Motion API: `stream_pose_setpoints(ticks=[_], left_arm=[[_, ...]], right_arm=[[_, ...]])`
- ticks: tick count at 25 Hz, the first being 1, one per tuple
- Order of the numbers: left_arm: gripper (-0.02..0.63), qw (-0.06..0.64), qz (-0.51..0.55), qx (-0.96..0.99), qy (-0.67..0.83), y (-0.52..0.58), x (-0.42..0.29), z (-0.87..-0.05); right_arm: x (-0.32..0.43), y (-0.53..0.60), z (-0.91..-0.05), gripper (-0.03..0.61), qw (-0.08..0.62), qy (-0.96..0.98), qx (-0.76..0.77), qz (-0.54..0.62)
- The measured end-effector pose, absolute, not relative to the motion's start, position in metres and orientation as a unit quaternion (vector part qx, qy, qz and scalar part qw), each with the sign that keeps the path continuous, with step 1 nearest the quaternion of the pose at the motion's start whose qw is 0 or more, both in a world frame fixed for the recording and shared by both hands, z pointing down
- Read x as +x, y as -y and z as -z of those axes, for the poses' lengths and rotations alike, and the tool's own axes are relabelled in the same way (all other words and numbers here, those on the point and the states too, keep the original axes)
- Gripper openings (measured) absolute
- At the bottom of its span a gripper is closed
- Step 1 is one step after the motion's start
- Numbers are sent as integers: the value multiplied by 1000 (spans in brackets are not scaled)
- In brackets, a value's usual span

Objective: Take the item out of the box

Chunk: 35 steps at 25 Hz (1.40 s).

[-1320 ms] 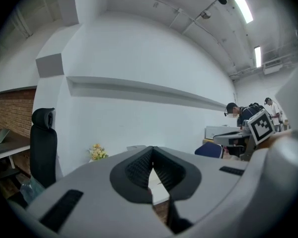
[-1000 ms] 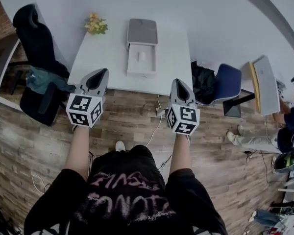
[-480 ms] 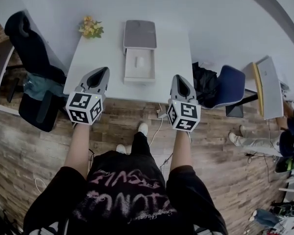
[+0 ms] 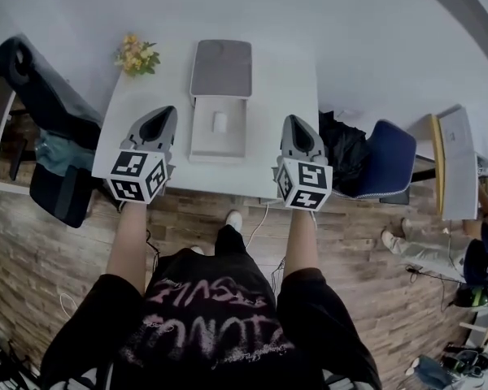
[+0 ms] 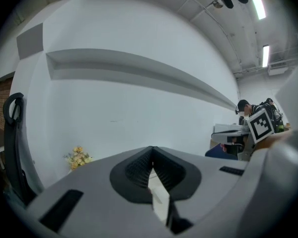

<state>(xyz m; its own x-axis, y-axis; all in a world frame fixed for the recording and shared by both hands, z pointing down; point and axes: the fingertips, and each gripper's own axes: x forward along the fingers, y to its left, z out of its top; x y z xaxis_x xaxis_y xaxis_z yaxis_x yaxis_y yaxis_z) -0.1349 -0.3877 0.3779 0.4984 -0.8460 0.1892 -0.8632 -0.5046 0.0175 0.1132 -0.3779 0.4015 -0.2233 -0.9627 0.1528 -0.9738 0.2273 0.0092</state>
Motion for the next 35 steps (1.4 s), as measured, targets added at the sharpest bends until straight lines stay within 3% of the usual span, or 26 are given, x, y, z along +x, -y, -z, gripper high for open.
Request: stream_pose_setpoints(ticks=[15, 35], left_arm=[[2, 69, -94, 839, 532, 449, -102, -393], [2, 66, -95, 851, 512, 476, -93, -384]], right_arm=[[143, 460, -414, 12, 58, 805, 587, -63], [144, 476, -405, 12, 65, 798, 596, -53]])
